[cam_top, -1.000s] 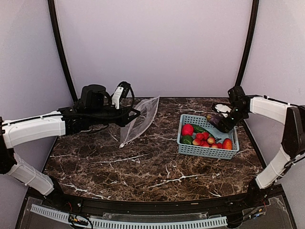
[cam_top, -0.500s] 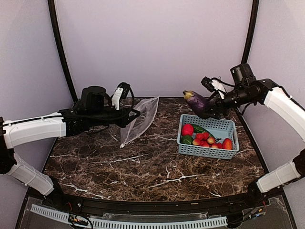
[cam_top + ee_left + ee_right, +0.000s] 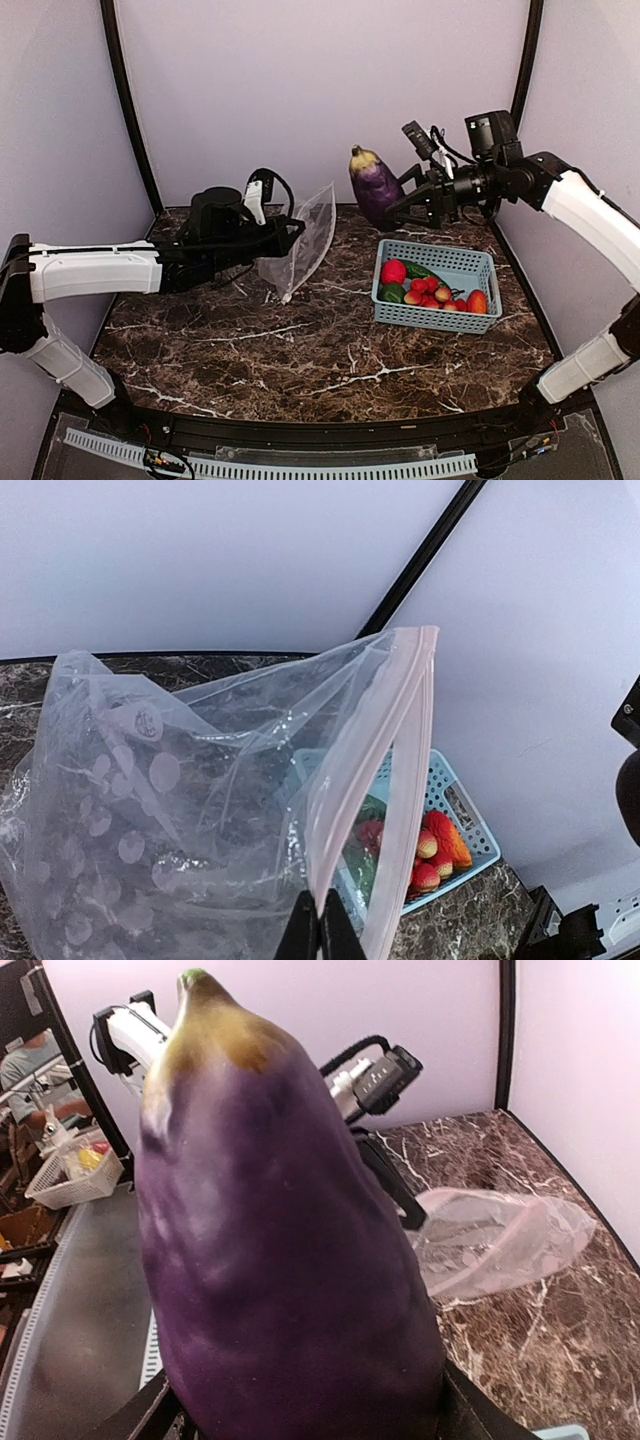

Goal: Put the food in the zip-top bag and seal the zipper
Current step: Pick up the fake vegetable from the bin, then place the fake vegetable in the zipper food storage bag.

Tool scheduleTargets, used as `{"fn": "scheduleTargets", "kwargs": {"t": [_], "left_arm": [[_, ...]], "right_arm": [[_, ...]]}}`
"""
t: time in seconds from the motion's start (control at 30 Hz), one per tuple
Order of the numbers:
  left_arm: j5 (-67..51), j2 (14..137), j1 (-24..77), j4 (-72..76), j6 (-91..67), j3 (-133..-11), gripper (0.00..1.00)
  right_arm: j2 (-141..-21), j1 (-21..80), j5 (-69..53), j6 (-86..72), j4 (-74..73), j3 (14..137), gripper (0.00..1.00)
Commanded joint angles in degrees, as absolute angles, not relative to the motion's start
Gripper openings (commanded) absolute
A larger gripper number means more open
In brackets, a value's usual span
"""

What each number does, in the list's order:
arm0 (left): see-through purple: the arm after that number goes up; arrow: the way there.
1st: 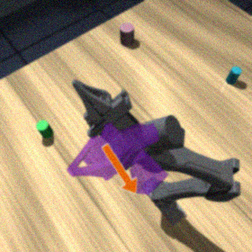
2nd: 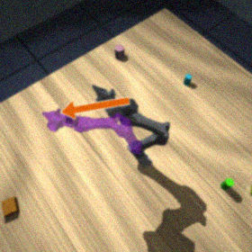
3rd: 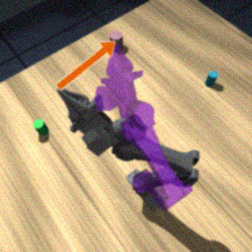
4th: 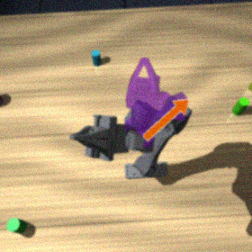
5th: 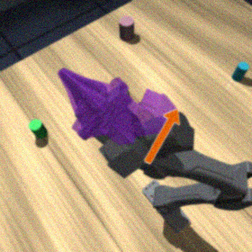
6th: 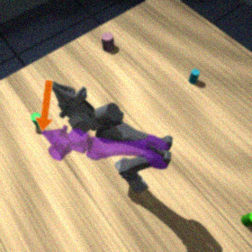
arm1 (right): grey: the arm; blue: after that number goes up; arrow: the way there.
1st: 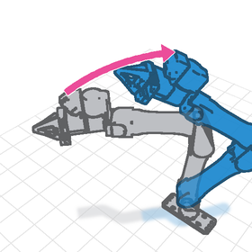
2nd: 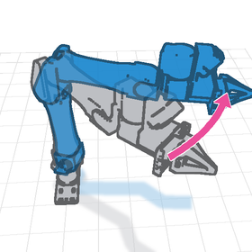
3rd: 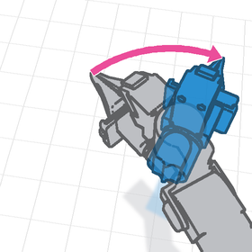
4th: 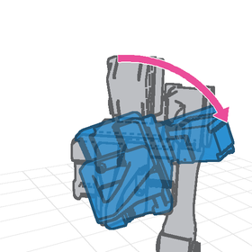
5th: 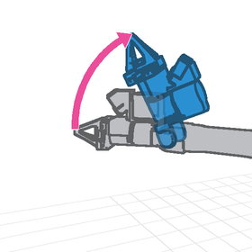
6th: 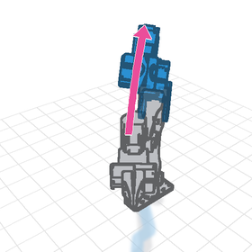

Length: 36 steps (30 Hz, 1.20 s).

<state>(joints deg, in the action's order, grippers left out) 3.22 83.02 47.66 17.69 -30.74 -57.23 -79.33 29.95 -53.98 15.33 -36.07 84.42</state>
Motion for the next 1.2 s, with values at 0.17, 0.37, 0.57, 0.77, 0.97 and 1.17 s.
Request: {"fn": "scheduleTargets", "kwargs": {"t": [0.17,0.37,0.57,0.77,0.97,1.17], "left_arm": [[12.6,88.2,53.9,23.2,-35.0,-65.0,0.01],[13.3,88.5,54.7,28.0,-41.7,-63.9,0.01],[12.6,88.1,55.3,29.2,-43.8,-63.9,0.01],[12.2,88.3,56.5,31.0,-44.7,-63.0,0.01],[13.4,87.8,57.1,32.7,-46.2,-60.6,0.01],[15.7,86.0,57.6,33.0,-45.7,-59.9,0.01]], "right_arm": [[-86.1,34.1,-64.8,-5.8,-17.2,84.3,0.54],[-85.3,34.1,-59.4,-8.9,-7.4,79.5,0.55],[-87.5,34.1,-57.4,-14.3,-3.0,77.8,0.57],[-89.1,34.1,-55.8,-18.0,-0.6,77.0,0.58],[-88.6,34.1,-53.5,-20.9,1.0,76.7,0.58],[-86.2,34.1,-40.6,-18.6,-3.9,73.7,0.59]]}}
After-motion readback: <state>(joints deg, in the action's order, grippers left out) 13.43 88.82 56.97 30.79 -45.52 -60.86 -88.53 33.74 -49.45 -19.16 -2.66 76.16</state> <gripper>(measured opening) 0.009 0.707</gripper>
